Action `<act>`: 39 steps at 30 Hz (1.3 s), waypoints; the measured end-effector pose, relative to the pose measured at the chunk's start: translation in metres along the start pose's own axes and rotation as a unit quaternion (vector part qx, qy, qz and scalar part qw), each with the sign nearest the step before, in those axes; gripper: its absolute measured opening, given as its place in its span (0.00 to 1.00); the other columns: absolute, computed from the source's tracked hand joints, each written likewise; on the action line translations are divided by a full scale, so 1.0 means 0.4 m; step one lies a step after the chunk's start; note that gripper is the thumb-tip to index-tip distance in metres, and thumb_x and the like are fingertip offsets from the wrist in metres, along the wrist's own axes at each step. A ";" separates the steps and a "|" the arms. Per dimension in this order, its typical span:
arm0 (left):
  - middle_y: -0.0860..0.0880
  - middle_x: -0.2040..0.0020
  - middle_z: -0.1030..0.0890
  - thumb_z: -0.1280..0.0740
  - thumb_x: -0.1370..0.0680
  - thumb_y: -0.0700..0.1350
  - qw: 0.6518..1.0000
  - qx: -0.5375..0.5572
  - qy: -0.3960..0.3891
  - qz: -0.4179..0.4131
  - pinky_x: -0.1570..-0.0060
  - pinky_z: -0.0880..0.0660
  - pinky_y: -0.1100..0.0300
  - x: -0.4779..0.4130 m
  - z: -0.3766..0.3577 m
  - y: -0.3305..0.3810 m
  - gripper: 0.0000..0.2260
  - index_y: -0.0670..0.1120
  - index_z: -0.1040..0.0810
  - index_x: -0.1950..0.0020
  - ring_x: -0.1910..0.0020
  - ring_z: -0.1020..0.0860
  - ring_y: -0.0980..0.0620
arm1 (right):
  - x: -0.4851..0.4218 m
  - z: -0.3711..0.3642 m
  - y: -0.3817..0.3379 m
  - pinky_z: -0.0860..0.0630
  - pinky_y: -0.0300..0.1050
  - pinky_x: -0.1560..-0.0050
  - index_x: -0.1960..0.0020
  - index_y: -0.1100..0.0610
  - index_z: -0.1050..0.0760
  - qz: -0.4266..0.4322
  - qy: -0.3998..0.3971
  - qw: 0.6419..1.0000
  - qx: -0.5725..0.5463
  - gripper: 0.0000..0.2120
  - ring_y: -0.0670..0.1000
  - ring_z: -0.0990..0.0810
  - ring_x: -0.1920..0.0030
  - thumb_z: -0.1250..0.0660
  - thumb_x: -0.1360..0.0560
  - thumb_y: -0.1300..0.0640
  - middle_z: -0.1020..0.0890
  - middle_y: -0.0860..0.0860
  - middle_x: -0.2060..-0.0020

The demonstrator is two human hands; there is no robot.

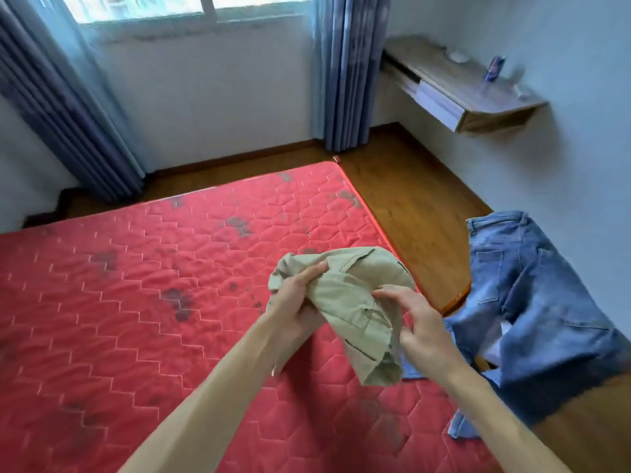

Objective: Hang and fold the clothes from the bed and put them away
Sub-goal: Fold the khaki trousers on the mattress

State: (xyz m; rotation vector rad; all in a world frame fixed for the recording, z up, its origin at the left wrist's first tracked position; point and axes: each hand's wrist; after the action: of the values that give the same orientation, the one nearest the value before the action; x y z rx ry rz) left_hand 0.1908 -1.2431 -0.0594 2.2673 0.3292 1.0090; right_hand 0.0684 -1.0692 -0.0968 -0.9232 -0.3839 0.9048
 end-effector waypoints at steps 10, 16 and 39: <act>0.44 0.57 0.17 0.26 0.28 0.47 0.993 -0.105 -0.012 -0.058 0.52 0.19 0.52 0.241 0.031 0.298 0.12 0.44 0.19 0.48 0.61 0.18 0.48 | -0.053 0.018 -0.301 0.36 0.57 0.30 0.26 0.58 0.32 0.206 0.196 0.933 0.222 0.34 0.64 0.37 0.28 0.37 0.27 0.42 0.38 0.65 0.27; 0.41 0.35 0.20 0.26 0.32 0.63 0.977 -0.175 -0.061 -0.109 0.33 0.28 0.45 0.337 0.074 0.362 0.31 0.49 0.20 0.34 0.38 0.21 0.44 | -0.217 0.082 -0.533 0.33 0.57 0.34 0.48 0.51 0.20 0.260 0.254 0.924 0.119 0.14 0.59 0.26 0.35 0.28 0.31 0.49 0.23 0.55 0.39; 0.50 0.59 0.19 0.30 0.31 0.35 0.737 -0.472 0.282 -0.394 0.65 0.23 0.63 0.303 0.139 0.173 0.21 0.42 0.24 0.38 0.60 0.19 0.51 | -0.431 0.142 -0.887 0.27 0.45 0.59 0.50 0.56 0.21 0.308 0.104 0.896 0.302 0.10 0.59 0.20 0.54 0.35 0.30 0.58 0.18 0.55 0.58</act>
State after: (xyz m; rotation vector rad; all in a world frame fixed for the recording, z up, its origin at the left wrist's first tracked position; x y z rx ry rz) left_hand 0.3118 -1.2660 0.0264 0.7179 0.7399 1.0030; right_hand 0.1096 -1.2795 0.2391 -0.5431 0.3976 1.3836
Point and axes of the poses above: each hand's wrist, its own x-axis away from the middle knuckle, its own z-axis out of the back of the hand, y = z × x
